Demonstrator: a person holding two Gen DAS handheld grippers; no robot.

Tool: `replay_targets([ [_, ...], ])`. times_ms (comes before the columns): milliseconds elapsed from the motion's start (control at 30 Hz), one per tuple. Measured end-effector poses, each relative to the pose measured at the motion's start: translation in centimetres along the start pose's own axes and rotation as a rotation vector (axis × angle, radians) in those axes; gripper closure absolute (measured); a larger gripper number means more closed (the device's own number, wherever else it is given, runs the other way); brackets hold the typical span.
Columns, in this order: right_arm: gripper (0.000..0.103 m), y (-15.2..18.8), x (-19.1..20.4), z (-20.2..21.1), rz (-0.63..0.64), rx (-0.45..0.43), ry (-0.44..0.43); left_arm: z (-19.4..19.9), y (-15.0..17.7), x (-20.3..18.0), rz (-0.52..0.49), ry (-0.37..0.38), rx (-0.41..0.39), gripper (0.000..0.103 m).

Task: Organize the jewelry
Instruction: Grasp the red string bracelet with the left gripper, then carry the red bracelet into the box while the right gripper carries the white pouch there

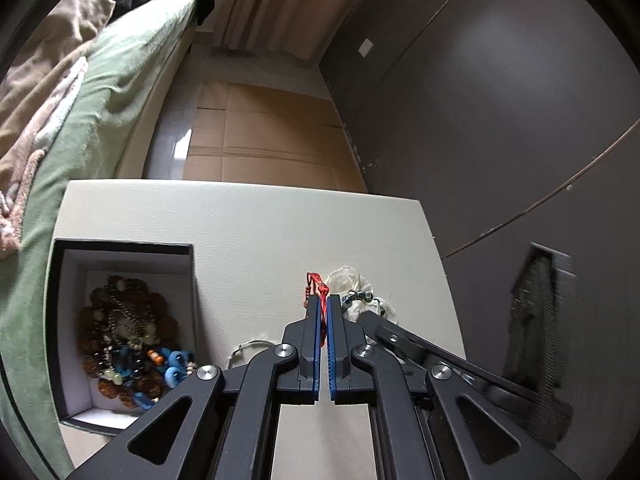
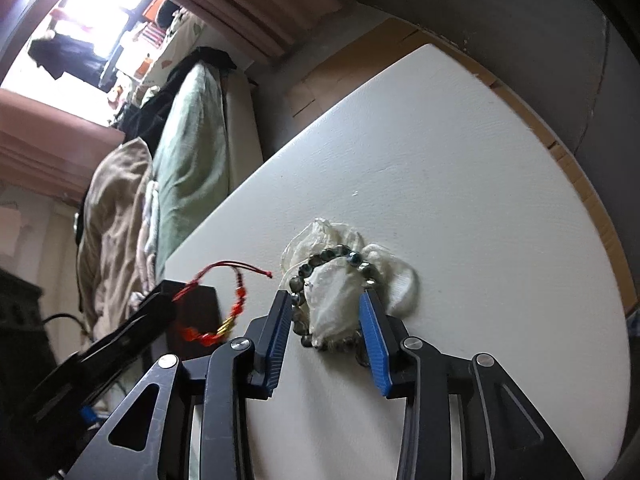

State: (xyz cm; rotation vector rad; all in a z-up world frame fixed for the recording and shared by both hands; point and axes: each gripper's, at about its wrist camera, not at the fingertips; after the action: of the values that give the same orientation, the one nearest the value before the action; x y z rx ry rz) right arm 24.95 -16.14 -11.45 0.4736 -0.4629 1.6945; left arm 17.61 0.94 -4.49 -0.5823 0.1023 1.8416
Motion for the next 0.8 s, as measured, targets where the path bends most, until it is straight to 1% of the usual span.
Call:
replay_targets([
  [33, 0.082, 0.0, 0.1, -0.2, 0.002, 0.002, 0.003, 0.3, 0.2, 0.2, -0.001, 0.005, -0.007, 0.101],
  [67, 0.093, 0.0, 0.2, -0.3, 0.002, -0.001, 0.005, 0.6, 0.4, 0.4, -0.001, 0.013, -0.015, 0.101],
  [100, 0.096, 0.1, 0.3, -0.4, 0.001, -0.005, 0.007, 0.9, 0.7, 0.8, 0.001, 0.022, -0.024, 0.101],
  [167, 0.099, 0.2, 0.4, -0.2, 0.001, -0.021, 0.005, 1.5, 1.5, 1.4, 0.006, 0.040, -0.040, 0.101],
  [367, 0.100, 1.3, 1.5, 2.4, 0.037, -0.109, -0.033, 2.9, 2.9, 3.1, 0.017, 0.088, -0.082, 0.101],
  [467, 0.100, 2.1, 1.9, 3.8, 0.048, -0.153, -0.051, 4.5, 3.4, 3.7, 0.012, 0.109, -0.117, 0.101],
  [633, 0.100, 3.0, 2.9, 5.8, 0.075, -0.213, -0.085, 7.0, 4.3, 5.3, 0.032, 0.124, -0.170, 0.101],
  [800, 0.100, 4.3, 4.8, 7.4, 0.132, -0.282, -0.109, 9.2, 5.1, 7.1, 0.064, 0.136, -0.212, 0.101],
])
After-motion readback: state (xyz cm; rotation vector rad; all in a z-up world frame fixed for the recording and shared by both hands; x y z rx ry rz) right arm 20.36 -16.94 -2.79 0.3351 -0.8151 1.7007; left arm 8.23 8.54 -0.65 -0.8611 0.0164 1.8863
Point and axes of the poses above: each gripper's, at about its wrist camera, not at the fingertips, and z roughly against the way its jaws point, x to its left, y to its underside, and after that the axes turned 15 degrees about x, right-handed
